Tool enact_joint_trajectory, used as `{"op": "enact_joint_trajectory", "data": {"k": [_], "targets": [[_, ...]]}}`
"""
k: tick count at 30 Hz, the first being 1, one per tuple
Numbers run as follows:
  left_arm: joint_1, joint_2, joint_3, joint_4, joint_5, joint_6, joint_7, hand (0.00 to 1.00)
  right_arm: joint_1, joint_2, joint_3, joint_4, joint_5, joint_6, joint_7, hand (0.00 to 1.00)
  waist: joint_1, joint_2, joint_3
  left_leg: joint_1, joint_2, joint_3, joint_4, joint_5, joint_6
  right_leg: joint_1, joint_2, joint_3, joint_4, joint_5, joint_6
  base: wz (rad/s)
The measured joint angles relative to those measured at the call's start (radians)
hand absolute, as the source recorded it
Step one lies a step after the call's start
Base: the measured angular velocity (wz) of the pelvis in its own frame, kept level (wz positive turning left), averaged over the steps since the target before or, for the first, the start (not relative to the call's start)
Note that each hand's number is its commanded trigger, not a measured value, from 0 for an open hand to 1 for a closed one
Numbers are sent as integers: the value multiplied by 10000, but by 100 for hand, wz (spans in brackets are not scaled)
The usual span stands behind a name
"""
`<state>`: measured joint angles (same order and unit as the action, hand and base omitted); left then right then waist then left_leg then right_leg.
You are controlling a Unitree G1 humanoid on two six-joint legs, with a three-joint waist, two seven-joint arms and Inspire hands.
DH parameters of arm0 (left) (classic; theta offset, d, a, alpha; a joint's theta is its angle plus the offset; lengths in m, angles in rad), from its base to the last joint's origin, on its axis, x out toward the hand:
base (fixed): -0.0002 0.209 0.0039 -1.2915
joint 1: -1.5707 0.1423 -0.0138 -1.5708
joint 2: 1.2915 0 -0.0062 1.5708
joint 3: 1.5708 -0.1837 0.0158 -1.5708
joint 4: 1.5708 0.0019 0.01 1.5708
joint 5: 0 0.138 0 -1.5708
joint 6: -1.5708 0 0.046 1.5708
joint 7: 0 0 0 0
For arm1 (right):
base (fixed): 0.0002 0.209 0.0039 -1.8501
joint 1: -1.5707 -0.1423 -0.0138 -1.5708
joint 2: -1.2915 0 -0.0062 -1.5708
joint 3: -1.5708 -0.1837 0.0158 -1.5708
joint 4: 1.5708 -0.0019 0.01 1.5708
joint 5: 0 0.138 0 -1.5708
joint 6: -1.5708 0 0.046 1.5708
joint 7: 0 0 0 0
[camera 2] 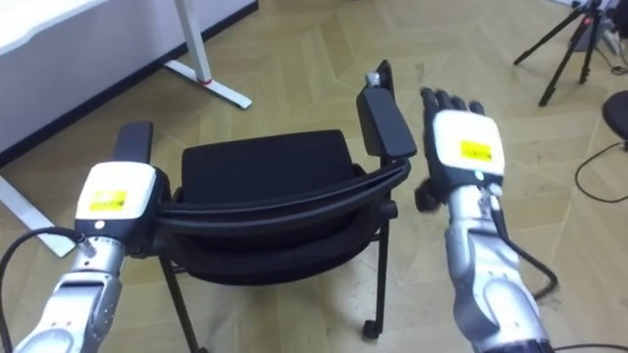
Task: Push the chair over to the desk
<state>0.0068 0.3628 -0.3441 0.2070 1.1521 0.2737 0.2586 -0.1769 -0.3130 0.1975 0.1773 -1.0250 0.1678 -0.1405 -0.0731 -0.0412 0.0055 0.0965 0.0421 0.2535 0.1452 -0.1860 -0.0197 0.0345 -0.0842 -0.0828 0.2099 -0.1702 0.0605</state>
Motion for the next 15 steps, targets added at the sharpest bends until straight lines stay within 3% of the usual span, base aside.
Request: {"op": "enact_joint_trajectory", "data": {"k": [6,15], "targets": [[-130,36,-125,5,11,109,-84,100,-100,-85,329,-203,-378,-8,914,0,3,-25,8,-69,-3,-54,8,4,7,-13,-9,-14,74,-10,14,2],[-204,56,-155,-10,200,174,-68,100,-113,-158,656,-441,-500,-31,1385,0,25,-53,13,-195,-7,-82,59,14,24,-108,-13,3,96,-16,13,0]]}}
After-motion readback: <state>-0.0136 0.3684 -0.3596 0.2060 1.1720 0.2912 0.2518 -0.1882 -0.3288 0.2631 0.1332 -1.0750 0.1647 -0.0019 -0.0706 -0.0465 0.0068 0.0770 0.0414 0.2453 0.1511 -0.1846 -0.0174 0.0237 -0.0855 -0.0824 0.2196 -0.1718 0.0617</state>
